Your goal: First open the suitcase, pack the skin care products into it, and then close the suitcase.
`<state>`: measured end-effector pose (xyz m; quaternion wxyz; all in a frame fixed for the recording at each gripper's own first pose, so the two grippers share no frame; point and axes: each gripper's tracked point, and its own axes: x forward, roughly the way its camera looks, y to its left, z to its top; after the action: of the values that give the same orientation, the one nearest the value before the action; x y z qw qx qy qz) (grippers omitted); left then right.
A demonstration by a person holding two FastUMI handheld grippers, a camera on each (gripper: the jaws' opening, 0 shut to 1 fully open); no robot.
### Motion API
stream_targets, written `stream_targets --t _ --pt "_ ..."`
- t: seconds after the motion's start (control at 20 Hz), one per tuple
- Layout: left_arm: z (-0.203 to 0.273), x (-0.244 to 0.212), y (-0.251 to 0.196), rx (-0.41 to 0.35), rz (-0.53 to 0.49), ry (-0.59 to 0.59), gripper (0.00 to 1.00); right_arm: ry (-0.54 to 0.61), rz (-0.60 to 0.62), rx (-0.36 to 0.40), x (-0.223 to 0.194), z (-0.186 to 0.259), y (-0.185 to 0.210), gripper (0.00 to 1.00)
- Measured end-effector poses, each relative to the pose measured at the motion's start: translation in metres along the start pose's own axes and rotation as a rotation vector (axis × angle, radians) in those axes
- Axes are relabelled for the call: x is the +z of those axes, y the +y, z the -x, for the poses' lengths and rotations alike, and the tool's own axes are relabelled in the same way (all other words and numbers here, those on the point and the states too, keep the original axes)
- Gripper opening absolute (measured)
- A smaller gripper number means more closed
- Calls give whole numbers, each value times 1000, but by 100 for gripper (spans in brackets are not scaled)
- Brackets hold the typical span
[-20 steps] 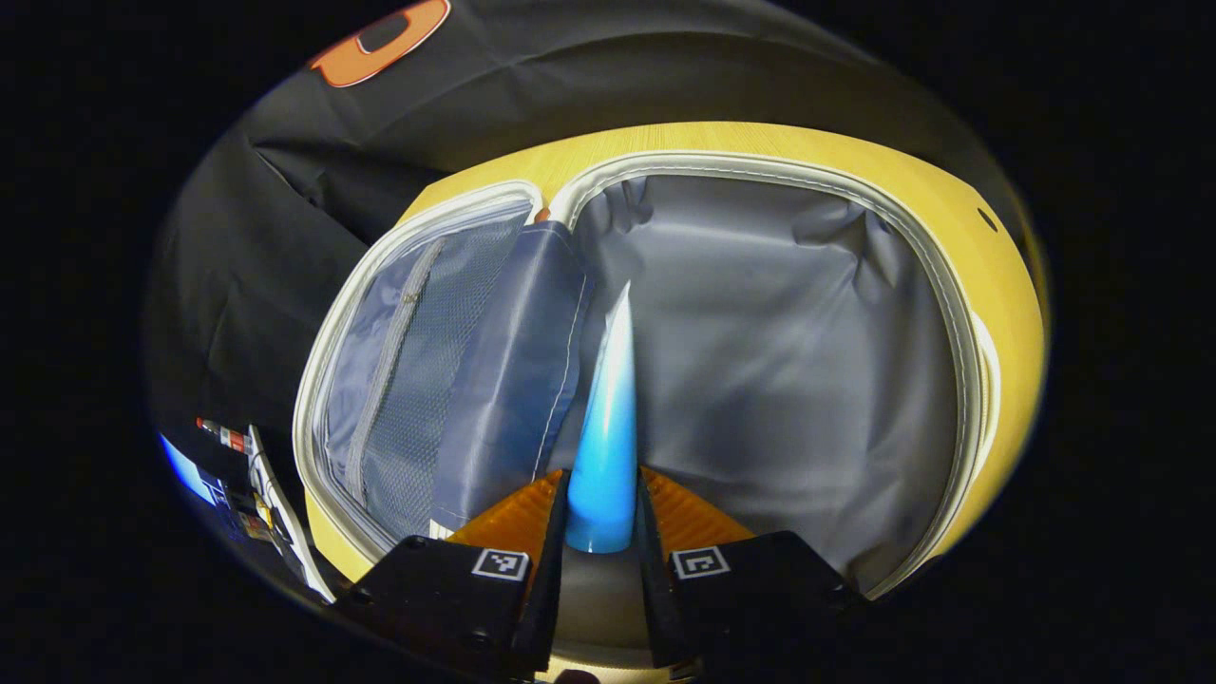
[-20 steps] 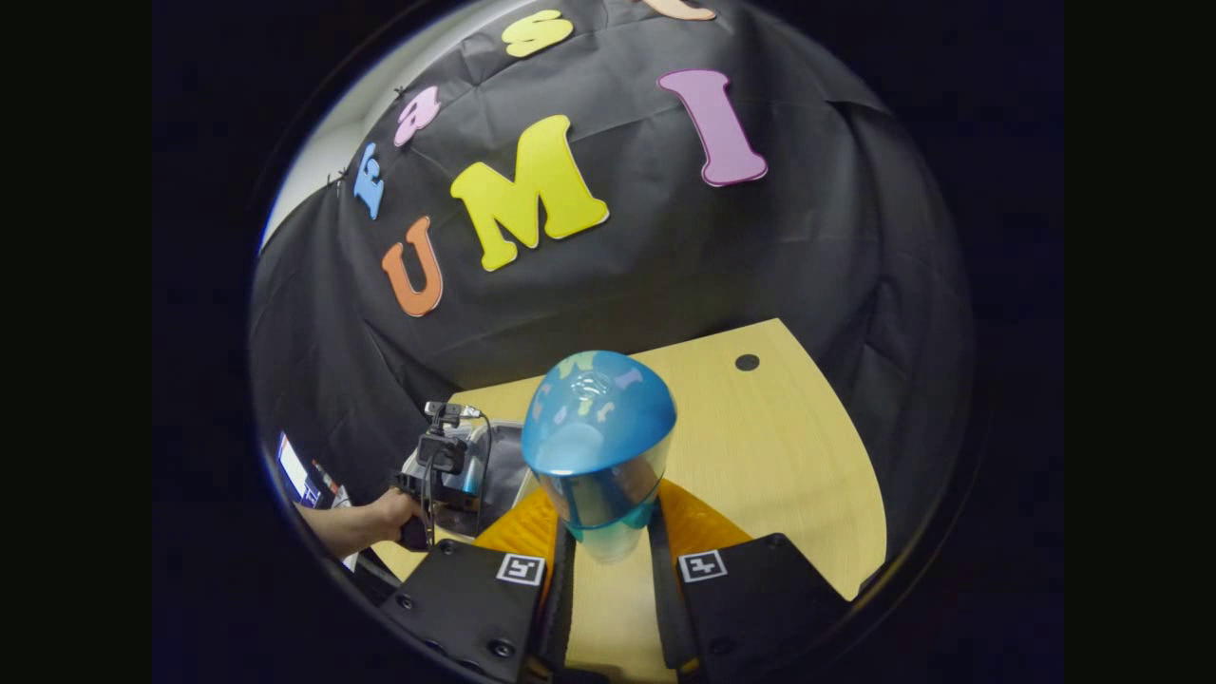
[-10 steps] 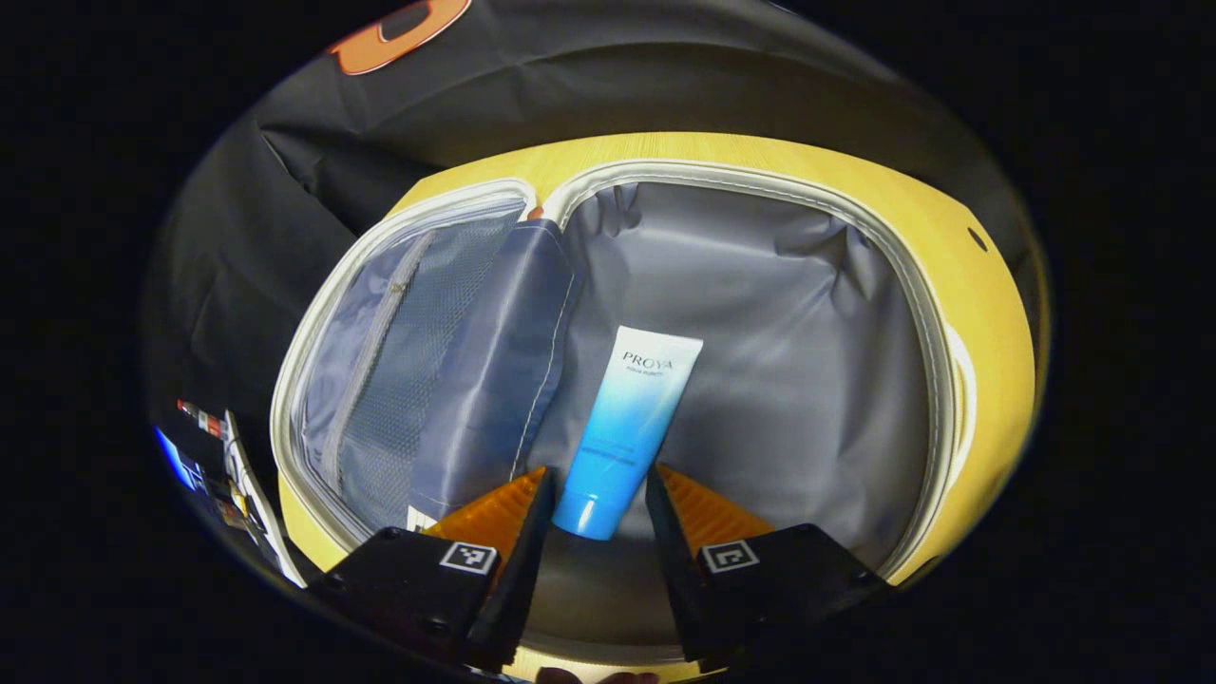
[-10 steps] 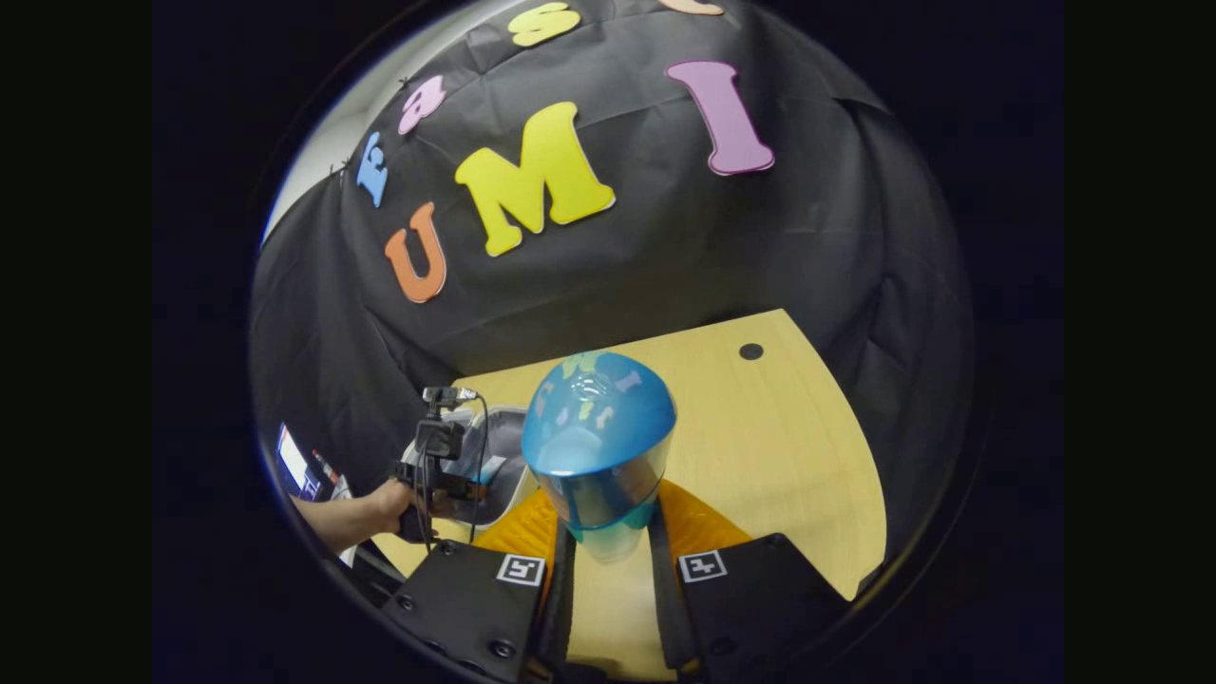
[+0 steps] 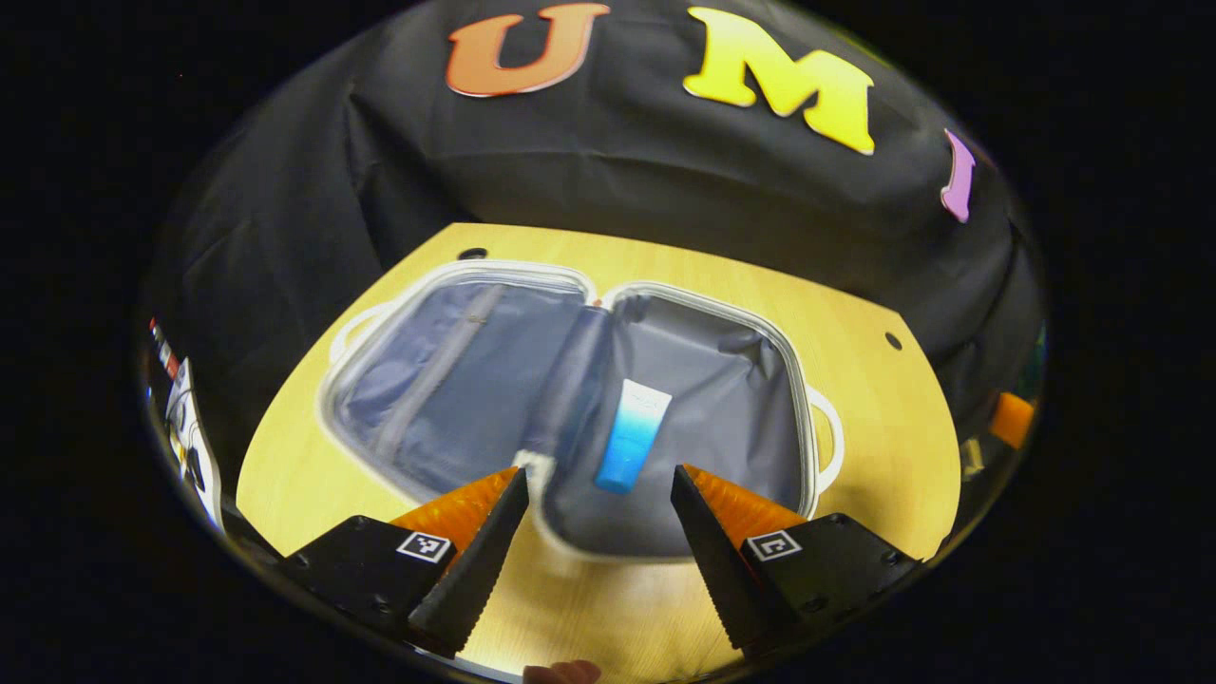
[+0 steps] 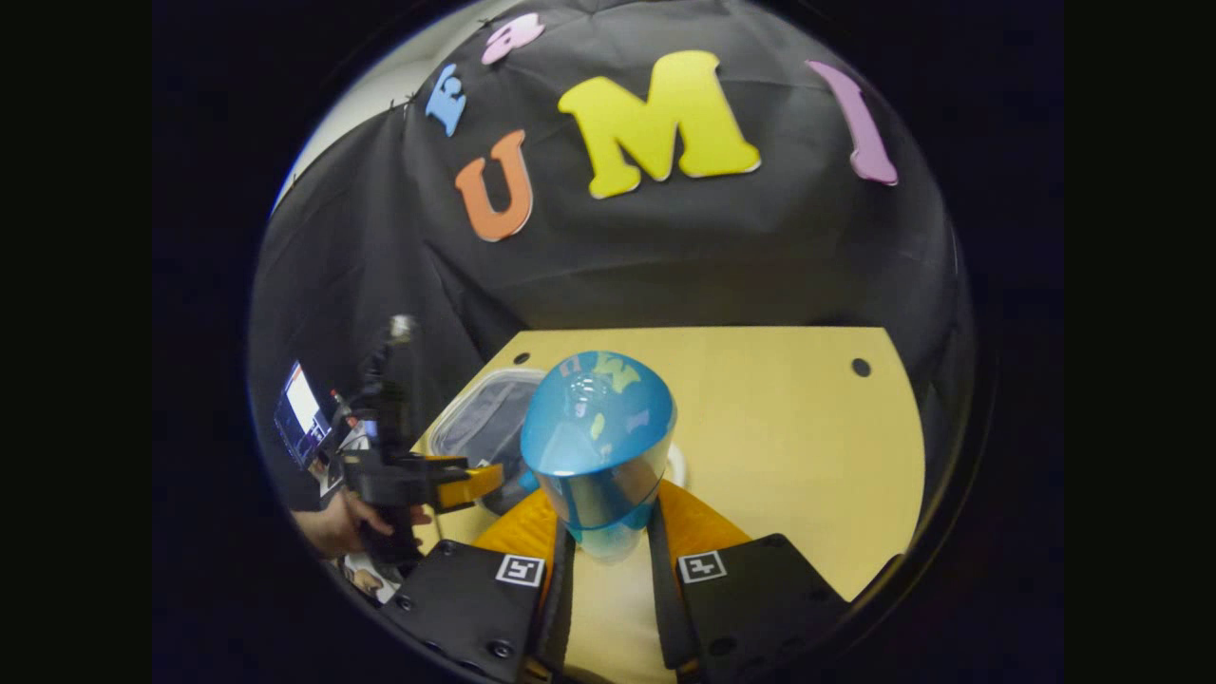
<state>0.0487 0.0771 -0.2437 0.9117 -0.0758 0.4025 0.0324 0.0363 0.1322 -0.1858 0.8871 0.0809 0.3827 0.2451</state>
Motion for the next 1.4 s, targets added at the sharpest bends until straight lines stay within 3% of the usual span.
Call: stream_targets --t 0.25,0.45,0.65,1.0,1.25,1.4 --pt "51 -41 62 10 175 -19 97 149 48 34 -30 -120 62 35" --pt "61 -61 109 47 242 -15 100 264 -8 -19 -64 -170 66 35" --pt "60 -63 129 55 274 -16 99 340 -93 -80 -80 -183 62 35" --pt "57 -54 139 35 293 -36 99 354 -192 -169 -68 -204 47 32" --pt "54 -42 131 18 273 -57 99 404 -236 -299 -70 -216 39 35" --pt "53 -38 129 26 304 -54 99 434 -186 -380 -71 -218 42 33"
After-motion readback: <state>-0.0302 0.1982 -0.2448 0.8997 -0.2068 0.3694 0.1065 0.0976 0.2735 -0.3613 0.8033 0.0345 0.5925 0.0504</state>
